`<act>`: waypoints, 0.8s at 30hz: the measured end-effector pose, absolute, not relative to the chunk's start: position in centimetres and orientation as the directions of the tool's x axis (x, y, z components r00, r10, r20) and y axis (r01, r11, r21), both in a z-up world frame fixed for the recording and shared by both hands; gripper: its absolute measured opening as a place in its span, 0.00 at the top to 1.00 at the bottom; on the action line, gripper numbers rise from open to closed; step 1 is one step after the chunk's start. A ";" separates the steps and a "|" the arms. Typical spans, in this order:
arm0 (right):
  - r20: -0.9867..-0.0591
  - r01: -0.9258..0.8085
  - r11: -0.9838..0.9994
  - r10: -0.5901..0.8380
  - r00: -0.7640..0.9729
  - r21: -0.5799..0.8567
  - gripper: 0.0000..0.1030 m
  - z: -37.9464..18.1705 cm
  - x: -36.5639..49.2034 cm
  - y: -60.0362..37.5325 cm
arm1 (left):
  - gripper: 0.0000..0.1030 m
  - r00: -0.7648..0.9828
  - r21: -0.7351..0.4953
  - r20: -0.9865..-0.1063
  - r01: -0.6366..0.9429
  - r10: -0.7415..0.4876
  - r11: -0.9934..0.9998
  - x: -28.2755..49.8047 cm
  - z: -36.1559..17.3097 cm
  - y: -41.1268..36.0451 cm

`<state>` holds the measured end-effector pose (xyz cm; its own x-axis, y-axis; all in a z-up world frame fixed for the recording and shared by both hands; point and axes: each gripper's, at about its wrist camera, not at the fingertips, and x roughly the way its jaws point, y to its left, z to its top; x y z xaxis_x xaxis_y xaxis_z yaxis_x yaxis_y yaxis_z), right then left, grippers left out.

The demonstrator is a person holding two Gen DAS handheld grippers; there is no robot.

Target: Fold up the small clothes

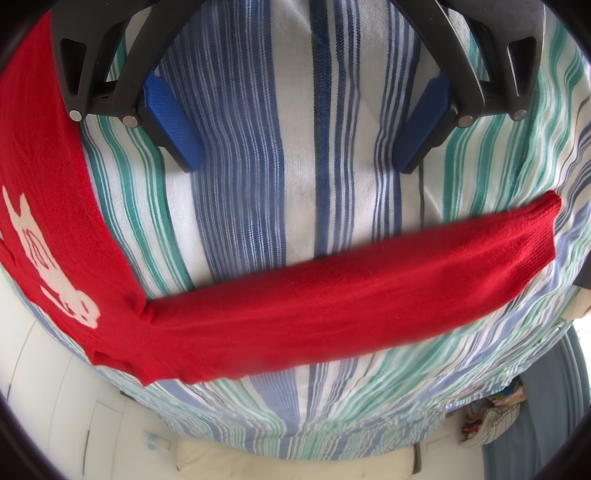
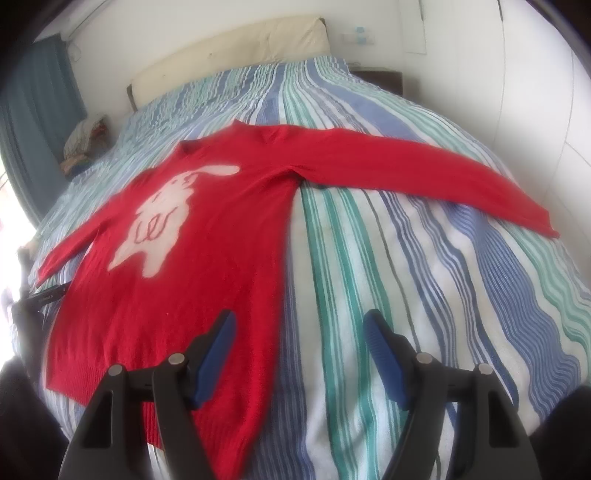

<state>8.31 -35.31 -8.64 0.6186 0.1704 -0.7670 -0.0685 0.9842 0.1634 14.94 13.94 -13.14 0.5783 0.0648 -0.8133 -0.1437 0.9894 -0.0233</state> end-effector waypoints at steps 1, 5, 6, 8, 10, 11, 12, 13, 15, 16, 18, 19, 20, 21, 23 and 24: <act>-0.766 -0.070 0.984 0.170 0.620 0.162 0.31 -8.6 8.3 -35.3 | 0.00 0.578 -0.023 -0.813 -0.144 0.065 0.989 14.9 -13.1 13.9; -0.762 -0.064 0.985 0.166 0.626 0.162 0.32 -8.5 8.2 -35.4 | 0.00 0.578 -0.023 -0.813 -0.144 0.065 0.989 14.9 -13.1 13.9; -0.762 -0.062 0.985 0.166 0.626 0.163 0.32 -8.5 8.2 -35.4 | 0.00 0.578 -0.023 -0.813 -0.144 0.065 0.989 14.9 -13.1 13.9; -0.764 -0.063 0.984 0.168 0.623 0.165 0.32 -8.6 8.3 -35.4 | 0.00 0.578 -0.023 -0.813 -0.144 0.065 0.989 14.9 -13.1 13.9; -0.765 -0.066 0.984 0.169 0.621 0.164 0.32 -8.6 8.3 -35.4 | 0.00 0.578 -0.023 -0.813 -0.144 0.065 0.989 14.9 -13.1 13.9; -0.765 -0.068 0.984 0.169 0.622 0.163 0.32 -8.6 8.3 -35.4 | 0.00 0.578 -0.023 -0.813 -0.144 0.065 0.989 14.9 -13.1 14.0; -0.764 -0.069 0.984 0.169 0.622 0.162 0.32 -8.6 8.3 -35.3 | 0.00 0.578 -0.023 -0.813 -0.144 0.065 0.989 14.9 -13.1 13.9; -0.764 -0.069 0.984 0.169 0.623 0.162 0.32 -8.6 8.3 -35.3 | 0.00 0.578 -0.023 -0.813 -0.144 0.065 0.989 14.9 -13.1 14.0; -0.763 -0.065 0.984 0.168 0.624 0.163 0.31 -8.6 8.3 -35.4 | 0.00 0.578 -0.023 -0.813 -0.144 0.065 0.989 14.9 -13.1 13.9; -0.763 -0.062 0.984 0.167 0.624 0.165 0.32 -8.6 8.3 -35.5 | 0.00 0.578 -0.023 -0.813 -0.144 0.065 0.989 14.9 -13.1 14.0; -0.764 -0.058 0.984 0.167 0.624 0.168 0.31 -8.6 8.2 -35.6 | 0.00 0.578 -0.023 -0.813 -0.144 0.065 0.989 15.0 -13.1 14.0; -0.763 -0.057 0.984 0.167 0.624 0.168 0.32 -8.6 8.2 -35.6 | 0.00 0.578 -0.023 -0.813 -0.144 0.065 0.989 15.0 -13.1 14.0; -0.763 -0.056 0.984 0.167 0.624 0.169 0.32 -8.6 8.2 -35.7 | 0.00 0.578 -0.023 -0.813 -0.144 0.065 0.989 14.9 -13.1 14.0; -0.763 -0.055 0.984 0.167 0.625 0.170 0.32 -8.6 8.2 -35.7 | 0.00 0.578 -0.023 -0.813 -0.144 0.065 0.989 15.0 -13.1 14.0; -0.763 -0.056 0.984 0.167 0.624 0.170 0.31 -8.6 8.2 -35.7 | 0.00 0.578 -0.023 -0.814 -0.144 0.065 0.989 15.0 -13.1 14.0; -0.763 -0.056 0.984 0.168 0.624 0.170 0.32 -8.6 8.2 -35.7 | 0.00 0.578 -0.023 -0.814 -0.144 0.065 0.989 15.0 -13.1 14.0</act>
<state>8.22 -35.69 -8.62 0.6241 0.1679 -0.7631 -0.0564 0.9838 0.1703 14.95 13.96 -13.14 0.5778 0.0652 -0.8136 -0.1439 0.9893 -0.0230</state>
